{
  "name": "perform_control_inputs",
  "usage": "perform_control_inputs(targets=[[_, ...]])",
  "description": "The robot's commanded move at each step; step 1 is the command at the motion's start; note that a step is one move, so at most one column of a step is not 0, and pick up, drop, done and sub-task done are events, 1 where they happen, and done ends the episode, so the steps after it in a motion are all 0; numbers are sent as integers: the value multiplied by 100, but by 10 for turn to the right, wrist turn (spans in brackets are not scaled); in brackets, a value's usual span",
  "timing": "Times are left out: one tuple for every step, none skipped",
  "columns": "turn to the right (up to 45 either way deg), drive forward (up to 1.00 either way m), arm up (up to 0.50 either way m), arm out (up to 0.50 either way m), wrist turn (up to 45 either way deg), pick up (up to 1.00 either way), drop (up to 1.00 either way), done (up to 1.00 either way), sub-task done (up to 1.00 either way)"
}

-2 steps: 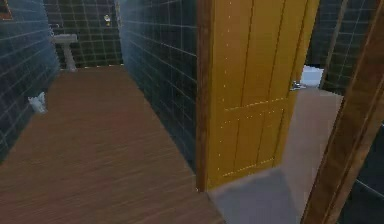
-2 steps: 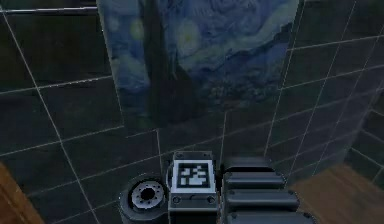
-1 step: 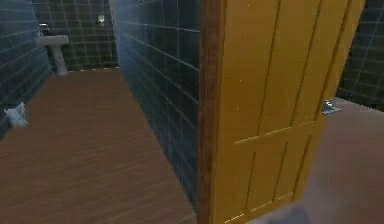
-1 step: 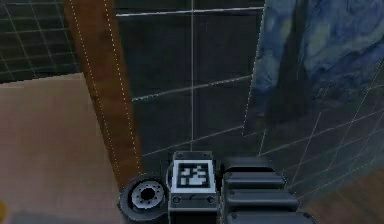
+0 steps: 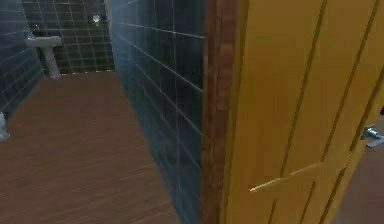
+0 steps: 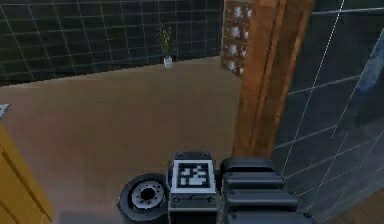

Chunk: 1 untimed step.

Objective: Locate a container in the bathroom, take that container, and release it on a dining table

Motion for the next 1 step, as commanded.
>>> perform_control_inputs(targets=[[450,0,0,0,0,0,0,0,0]])
